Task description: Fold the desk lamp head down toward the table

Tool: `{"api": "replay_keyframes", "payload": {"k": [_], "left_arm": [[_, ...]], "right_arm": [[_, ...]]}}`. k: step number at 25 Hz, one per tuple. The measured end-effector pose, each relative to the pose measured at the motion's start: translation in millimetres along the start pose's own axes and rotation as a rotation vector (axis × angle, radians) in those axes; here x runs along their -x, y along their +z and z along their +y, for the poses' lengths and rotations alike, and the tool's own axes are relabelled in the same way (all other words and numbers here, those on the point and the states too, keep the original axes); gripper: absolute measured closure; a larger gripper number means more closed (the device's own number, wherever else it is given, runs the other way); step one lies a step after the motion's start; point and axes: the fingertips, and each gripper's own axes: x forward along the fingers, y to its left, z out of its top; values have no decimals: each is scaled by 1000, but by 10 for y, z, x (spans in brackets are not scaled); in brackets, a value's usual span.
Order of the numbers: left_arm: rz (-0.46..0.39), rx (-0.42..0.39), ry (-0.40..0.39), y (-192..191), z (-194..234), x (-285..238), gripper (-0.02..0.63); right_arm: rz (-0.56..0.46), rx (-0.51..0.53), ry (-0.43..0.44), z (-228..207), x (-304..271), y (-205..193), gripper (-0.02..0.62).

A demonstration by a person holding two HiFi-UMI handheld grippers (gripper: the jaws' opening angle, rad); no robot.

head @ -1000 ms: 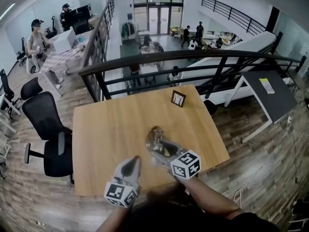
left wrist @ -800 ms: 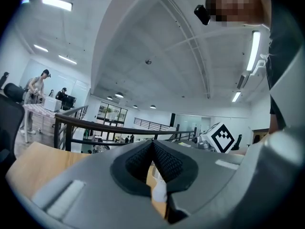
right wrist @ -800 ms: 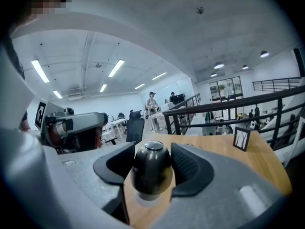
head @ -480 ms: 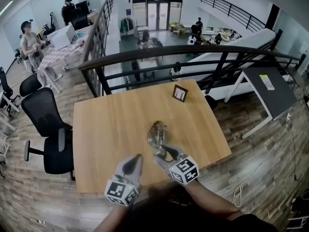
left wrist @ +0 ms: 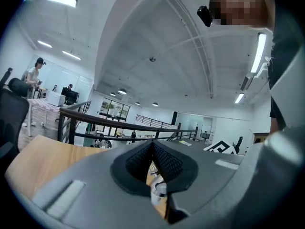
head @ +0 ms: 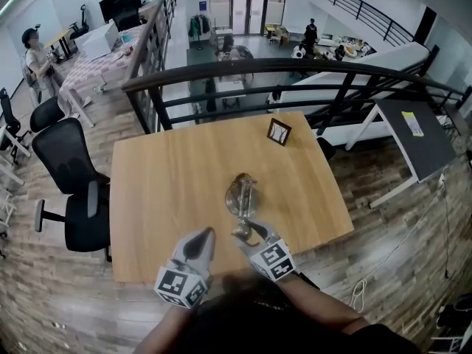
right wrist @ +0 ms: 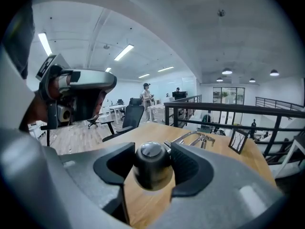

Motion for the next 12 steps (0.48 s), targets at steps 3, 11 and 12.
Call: {"api": "replay_keyframes", "payload": {"k": [3, 11, 12], "left_arm": [[8, 8, 6, -21, 6, 17, 604], [32, 11, 23, -100, 17, 88, 604], [36, 11, 26, -113, 24, 94, 604]], "right_arm": [[4, 31, -7, 43, -24, -65, 364], [30, 84, -22, 95, -128, -344, 370], [37, 96, -27, 92, -151, -396, 370]]}}
